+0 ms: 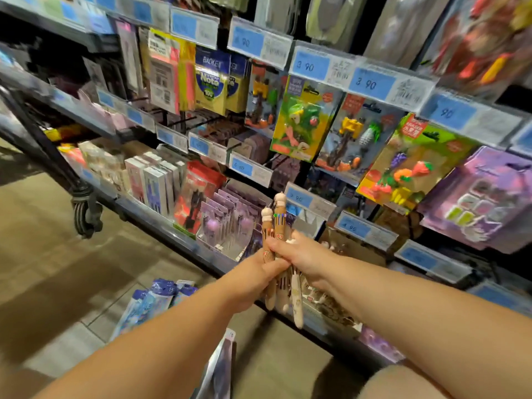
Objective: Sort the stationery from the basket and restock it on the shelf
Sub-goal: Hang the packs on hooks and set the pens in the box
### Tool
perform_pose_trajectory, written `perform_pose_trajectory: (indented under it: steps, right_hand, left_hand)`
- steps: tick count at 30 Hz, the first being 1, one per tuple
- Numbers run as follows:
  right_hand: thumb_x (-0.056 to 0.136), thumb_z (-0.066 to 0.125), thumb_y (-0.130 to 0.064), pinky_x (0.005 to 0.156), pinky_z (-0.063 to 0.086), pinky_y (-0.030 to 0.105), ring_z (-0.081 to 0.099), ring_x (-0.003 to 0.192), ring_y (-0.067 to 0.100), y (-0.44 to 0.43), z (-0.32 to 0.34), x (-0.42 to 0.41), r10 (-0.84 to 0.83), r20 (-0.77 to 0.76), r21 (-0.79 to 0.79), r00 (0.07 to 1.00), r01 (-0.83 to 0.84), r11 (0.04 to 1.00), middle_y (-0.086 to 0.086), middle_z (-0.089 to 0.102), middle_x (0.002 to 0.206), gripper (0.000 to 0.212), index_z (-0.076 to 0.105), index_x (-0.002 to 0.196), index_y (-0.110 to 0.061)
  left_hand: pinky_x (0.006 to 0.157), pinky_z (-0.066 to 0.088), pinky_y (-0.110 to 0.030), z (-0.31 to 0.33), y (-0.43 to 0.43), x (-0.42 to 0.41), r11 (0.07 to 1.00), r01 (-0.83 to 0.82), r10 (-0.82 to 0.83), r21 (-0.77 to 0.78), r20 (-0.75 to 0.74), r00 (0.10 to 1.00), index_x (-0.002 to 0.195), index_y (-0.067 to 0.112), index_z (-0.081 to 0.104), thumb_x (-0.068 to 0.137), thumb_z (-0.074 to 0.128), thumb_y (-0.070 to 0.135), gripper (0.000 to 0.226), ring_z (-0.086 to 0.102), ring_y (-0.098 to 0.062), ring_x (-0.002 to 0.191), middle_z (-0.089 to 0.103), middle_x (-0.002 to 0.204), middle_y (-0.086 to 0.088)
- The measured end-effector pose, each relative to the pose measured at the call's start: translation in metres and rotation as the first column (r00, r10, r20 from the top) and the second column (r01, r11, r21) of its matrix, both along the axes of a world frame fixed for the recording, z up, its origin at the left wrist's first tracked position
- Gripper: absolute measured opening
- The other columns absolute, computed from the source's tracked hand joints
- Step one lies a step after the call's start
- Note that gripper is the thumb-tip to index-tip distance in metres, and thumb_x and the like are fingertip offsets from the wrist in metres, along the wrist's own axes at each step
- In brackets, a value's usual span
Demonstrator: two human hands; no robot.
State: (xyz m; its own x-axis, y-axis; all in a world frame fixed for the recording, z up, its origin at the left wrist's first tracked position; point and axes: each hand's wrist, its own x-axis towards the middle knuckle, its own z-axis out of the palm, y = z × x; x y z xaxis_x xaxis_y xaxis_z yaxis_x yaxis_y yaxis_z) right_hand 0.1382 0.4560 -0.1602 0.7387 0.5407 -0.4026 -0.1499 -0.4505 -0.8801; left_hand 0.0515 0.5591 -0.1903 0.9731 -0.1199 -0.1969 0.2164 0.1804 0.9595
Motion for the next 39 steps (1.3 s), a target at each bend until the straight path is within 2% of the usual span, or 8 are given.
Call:
perform_pose_trajectory:
  steps: [4, 8, 16, 20, 25, 29, 33, 39]
  right_hand:
    - [0.092, 0.047, -0.06, 0.076, 0.042, 0.017, 0.053, 0.1, 0.01, -0.012, 0.005, -0.005, 0.095, 0.133, -0.231, 0.987, -0.062, 0.971, -0.005, 0.057, 0.116, 0.047, 0.048, 0.124, -0.026]
    - [0.074, 0.029, -0.088, 0.104, 0.037, 0.032, 0.052, 0.12, 0.02, -0.028, -0.002, -0.007, 0.236, 0.156, -0.47, 0.959, -0.138, 0.872, 0.002, 0.054, 0.137, 0.094, 0.048, 0.138, -0.021]
    - [0.094, 0.028, -0.067, 0.076, 0.037, 0.031, 0.056, 0.091, 0.025, -0.067, 0.013, 0.007, 0.309, 0.216, -0.707, 0.926, -0.07, 0.703, 0.008, 0.06, 0.095, 0.063, 0.061, 0.087, -0.013]
    - [0.097, 0.043, -0.048, 0.072, 0.041, 0.032, 0.055, 0.096, 0.028, -0.084, 0.022, 0.015, 0.322, 0.266, -0.742, 0.908, -0.02, 0.67, 0.012, 0.054, 0.091, 0.039, 0.058, 0.094, -0.012]
    - [0.092, 0.058, -0.038, 0.066, 0.047, 0.029, 0.062, 0.083, 0.025, -0.109, 0.033, 0.021, 0.368, 0.229, -0.83, 0.901, -0.017, 0.557, 0.009, 0.065, 0.096, 0.038, 0.062, 0.109, -0.005]
    - [0.089, 0.066, -0.038, 0.086, 0.05, 0.034, 0.063, 0.099, 0.026, -0.131, 0.038, 0.023, 0.409, 0.198, -0.892, 0.891, -0.01, 0.452, 0.01, 0.065, 0.115, 0.044, 0.061, 0.118, -0.005]
    - [0.086, 0.072, -0.027, 0.071, 0.045, 0.025, 0.057, 0.088, 0.016, -0.157, 0.039, 0.026, 0.42, 0.169, -0.925, 0.892, -0.003, 0.38, 0.002, 0.067, 0.11, 0.034, 0.066, 0.115, -0.012]
    - [0.093, 0.056, -0.016, 0.08, 0.051, 0.031, 0.062, 0.101, 0.024, -0.183, 0.027, 0.028, 0.39, 0.216, -0.926, 0.895, 0.061, 0.372, 0.005, 0.065, 0.119, 0.023, 0.067, 0.113, -0.013]
  left_hand:
    - [0.04, 0.036, -0.025, -0.012, -0.009, 0.001, 0.997, -0.001, 0.0, -0.079, -0.015, 1.0, 0.117, 0.017, 0.055, 0.098, 0.053, 0.032, 0.024, 0.055, -0.025, 0.049, 0.065, 0.072, -0.016]
    - [0.047, 0.039, -0.021, -0.029, -0.024, 0.003, 0.986, -0.038, 0.022, -0.16, -0.102, 0.995, 0.11, 0.015, 0.058, 0.1, 0.049, 0.016, 0.013, 0.059, -0.009, 0.054, 0.066, 0.067, 0.001]
    - [0.08, 0.043, -0.045, -0.051, -0.049, 0.008, 0.985, -0.086, 0.062, -0.148, -0.16, 0.985, 0.099, 0.011, 0.057, 0.093, 0.061, 0.01, 0.007, 0.056, -0.034, 0.079, 0.065, 0.077, -0.01]
    - [0.069, 0.052, -0.036, -0.056, -0.053, -0.002, 0.984, -0.146, 0.125, -0.099, -0.185, 0.975, 0.103, 0.01, 0.056, 0.092, 0.063, 0.011, 0.013, 0.066, -0.018, 0.069, 0.066, 0.08, -0.009]
    - [0.081, 0.044, -0.047, -0.066, -0.05, -0.014, 0.984, -0.175, 0.163, -0.038, -0.224, 0.961, 0.108, 0.006, 0.055, 0.058, 0.08, 0.038, 0.064, 0.063, -0.028, 0.078, 0.068, 0.082, -0.013]
    - [0.087, 0.051, -0.047, -0.065, -0.058, -0.008, 0.984, -0.174, 0.163, -0.026, -0.237, 0.958, 0.111, 0.006, 0.053, 0.09, 0.066, 0.015, 0.027, 0.064, -0.024, 0.084, 0.066, 0.089, -0.013]
    - [0.084, 0.042, -0.048, -0.068, -0.071, 0.002, 0.99, -0.139, 0.132, -0.012, -0.252, 0.959, 0.105, 0.005, 0.056, 0.093, 0.062, 0.014, 0.016, 0.058, -0.034, 0.088, 0.07, 0.082, -0.01]
    - [0.083, 0.041, -0.05, -0.069, -0.086, 0.011, 0.998, -0.06, 0.05, -0.032, -0.261, 0.964, 0.109, 0.007, 0.056, 0.069, 0.071, 0.029, 0.048, 0.058, -0.036, 0.088, 0.073, 0.076, -0.008]
